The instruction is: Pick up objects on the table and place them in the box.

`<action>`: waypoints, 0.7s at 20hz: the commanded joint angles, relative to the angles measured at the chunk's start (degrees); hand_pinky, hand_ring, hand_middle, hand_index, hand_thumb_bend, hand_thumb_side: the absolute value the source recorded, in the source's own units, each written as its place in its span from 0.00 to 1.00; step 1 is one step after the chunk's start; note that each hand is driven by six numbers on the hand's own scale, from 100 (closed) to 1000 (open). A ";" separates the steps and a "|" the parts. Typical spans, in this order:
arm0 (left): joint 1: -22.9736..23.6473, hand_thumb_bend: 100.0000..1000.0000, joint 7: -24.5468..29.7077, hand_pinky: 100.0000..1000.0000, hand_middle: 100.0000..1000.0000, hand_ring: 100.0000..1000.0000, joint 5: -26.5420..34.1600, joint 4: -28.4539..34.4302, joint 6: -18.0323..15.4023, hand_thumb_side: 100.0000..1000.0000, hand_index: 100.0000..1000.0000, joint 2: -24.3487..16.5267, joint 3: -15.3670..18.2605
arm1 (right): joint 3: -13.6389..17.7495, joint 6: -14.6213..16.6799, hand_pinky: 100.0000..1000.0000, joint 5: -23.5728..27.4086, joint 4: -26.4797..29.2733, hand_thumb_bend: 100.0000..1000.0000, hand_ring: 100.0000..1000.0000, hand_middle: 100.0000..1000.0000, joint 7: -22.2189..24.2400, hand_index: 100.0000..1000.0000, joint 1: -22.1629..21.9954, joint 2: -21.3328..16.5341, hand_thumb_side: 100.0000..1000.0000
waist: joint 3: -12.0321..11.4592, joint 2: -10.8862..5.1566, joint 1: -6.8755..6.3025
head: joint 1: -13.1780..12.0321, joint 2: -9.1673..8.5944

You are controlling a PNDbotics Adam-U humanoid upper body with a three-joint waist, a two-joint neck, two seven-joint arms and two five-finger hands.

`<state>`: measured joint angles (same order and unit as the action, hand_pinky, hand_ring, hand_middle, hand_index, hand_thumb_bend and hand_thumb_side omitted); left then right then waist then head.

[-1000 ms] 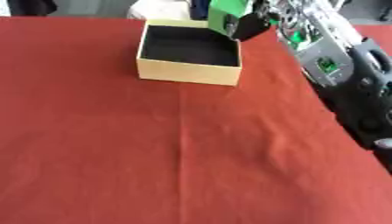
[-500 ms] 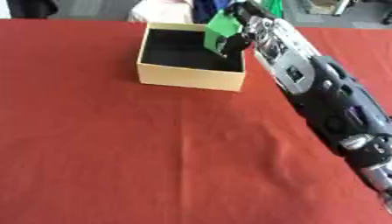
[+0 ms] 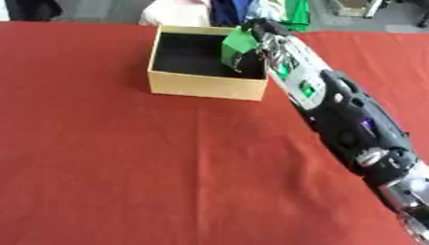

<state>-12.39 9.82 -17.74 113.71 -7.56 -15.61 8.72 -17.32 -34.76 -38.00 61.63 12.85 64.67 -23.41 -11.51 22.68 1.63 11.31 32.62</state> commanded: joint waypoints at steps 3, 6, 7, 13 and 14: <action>-0.51 0.00 0.23 0.65 0.77 0.70 -0.44 0.88 -0.02 0.52 0.89 -0.34 0.07 | 0.24 0.93 0.87 -3.15 0.45 0.00 0.89 0.90 0.74 1.00 1.84 -0.64 0.20 | -0.11 -0.29 0.68 | 0.20 -0.44; -0.47 0.00 0.21 0.65 0.77 0.70 -0.46 0.88 -0.01 0.52 0.89 -0.34 0.09 | 0.38 1.34 0.89 -4.85 1.04 0.00 0.93 0.96 2.24 1.00 1.94 -0.73 0.31 | -0.10 -0.35 0.68 | 0.17 -0.36; -0.46 0.00 0.21 0.65 0.77 0.70 -0.46 0.88 -0.01 0.52 0.89 -0.34 0.09 | 0.42 1.42 0.90 -5.24 1.27 0.00 0.94 0.97 2.62 1.00 1.96 -0.74 0.33 | -0.10 -0.37 0.68 | 0.15 -0.31; -0.32 0.00 0.27 0.65 0.77 0.70 -0.47 0.88 0.04 0.52 0.89 -0.36 0.08 | 0.38 1.50 0.91 -6.97 2.83 0.00 0.95 0.98 4.40 1.00 2.35 -0.91 0.36 | -0.07 -0.54 0.69 | 0.03 -0.04; -0.29 0.00 0.27 0.65 0.77 0.70 -0.48 0.88 0.05 0.52 0.89 -0.37 0.09 | 0.38 1.47 0.91 -7.10 3.09 0.00 0.95 0.98 4.65 1.00 2.42 -0.94 0.36 | -0.06 -0.58 0.70 | 0.01 0.00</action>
<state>-12.39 10.02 -18.00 113.71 -7.50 -15.59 8.72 -17.33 -33.34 -44.42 63.18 17.12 65.57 -23.42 -11.51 22.68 1.63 11.31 32.63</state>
